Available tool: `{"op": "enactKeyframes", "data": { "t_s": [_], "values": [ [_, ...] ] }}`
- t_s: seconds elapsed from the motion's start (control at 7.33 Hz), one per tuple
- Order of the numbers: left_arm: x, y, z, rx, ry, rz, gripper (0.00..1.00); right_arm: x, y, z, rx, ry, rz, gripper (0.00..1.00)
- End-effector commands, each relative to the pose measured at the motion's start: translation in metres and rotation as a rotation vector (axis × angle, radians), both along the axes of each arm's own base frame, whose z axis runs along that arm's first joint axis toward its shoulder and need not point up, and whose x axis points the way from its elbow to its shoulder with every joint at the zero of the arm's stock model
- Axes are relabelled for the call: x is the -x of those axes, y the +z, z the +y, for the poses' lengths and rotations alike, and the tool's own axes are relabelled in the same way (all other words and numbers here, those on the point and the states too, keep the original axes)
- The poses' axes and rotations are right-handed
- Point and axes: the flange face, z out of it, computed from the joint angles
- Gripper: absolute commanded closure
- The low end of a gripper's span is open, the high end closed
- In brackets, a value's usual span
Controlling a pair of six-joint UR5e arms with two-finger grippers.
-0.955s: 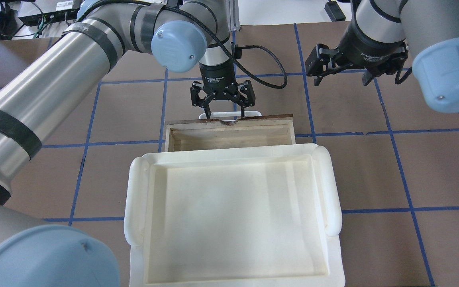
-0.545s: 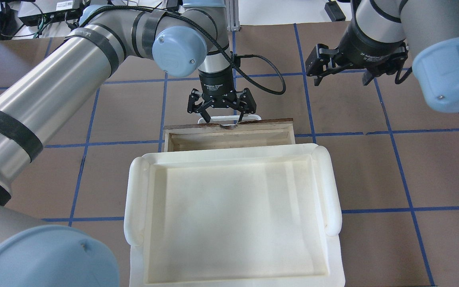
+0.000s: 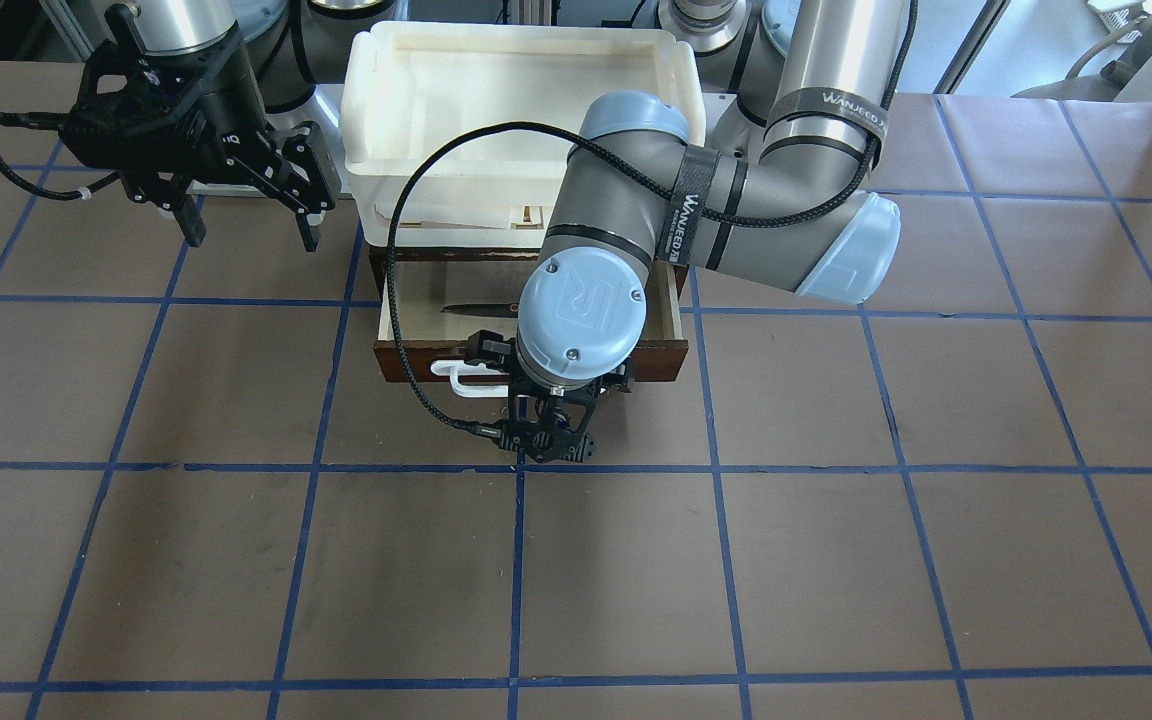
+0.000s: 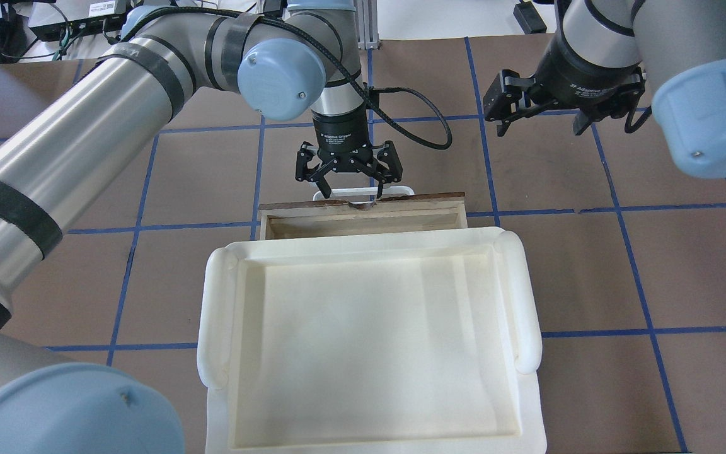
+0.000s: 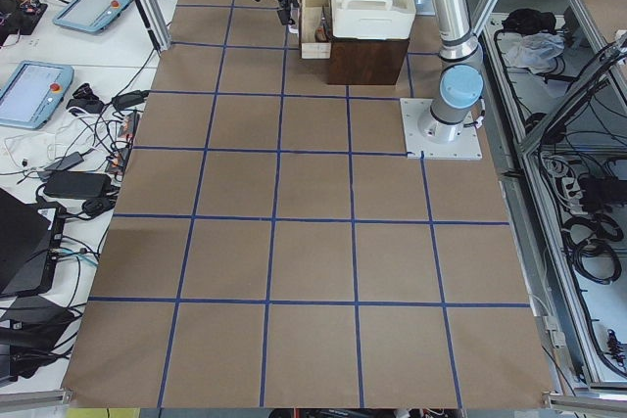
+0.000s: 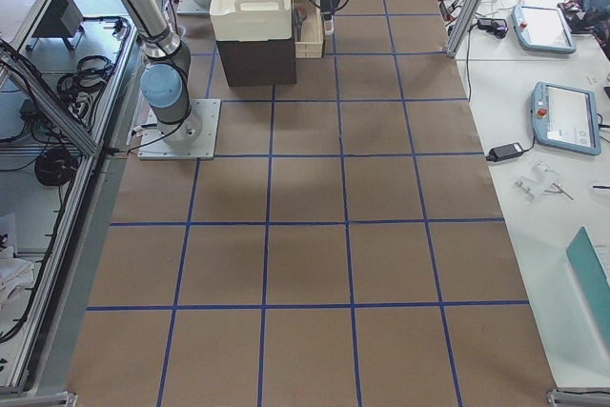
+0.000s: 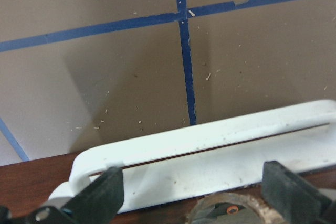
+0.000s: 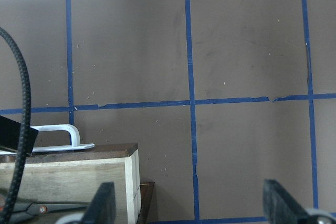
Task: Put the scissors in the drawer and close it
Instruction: 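Push the drawer closed toward the robot with the left gripper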
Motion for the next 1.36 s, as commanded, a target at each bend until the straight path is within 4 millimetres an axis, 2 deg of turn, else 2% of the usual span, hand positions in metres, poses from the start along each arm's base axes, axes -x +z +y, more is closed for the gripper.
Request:
{"op": "enactKeyframes", "data": {
  "t_s": [0.0,0.41,0.68,1.23],
  "values": [
    [0.001,0.005,0.005,-0.020,0.009,0.016,0.00,0.000,0.000,0.000,-0.001,0.003,0.002,0.00],
    [-0.002,0.003,0.011,-0.061,0.012,0.008,0.00,0.000,-0.001,0.000,-0.004,0.006,0.001,0.00],
    [-0.005,0.000,0.017,-0.114,0.018,-0.005,0.00,0.002,-0.013,0.012,-0.123,0.011,0.007,0.00],
    [-0.006,-0.002,0.029,-0.193,0.032,-0.011,0.00,0.001,-0.011,0.014,-0.124,0.012,-0.002,0.00]
  ]
}}
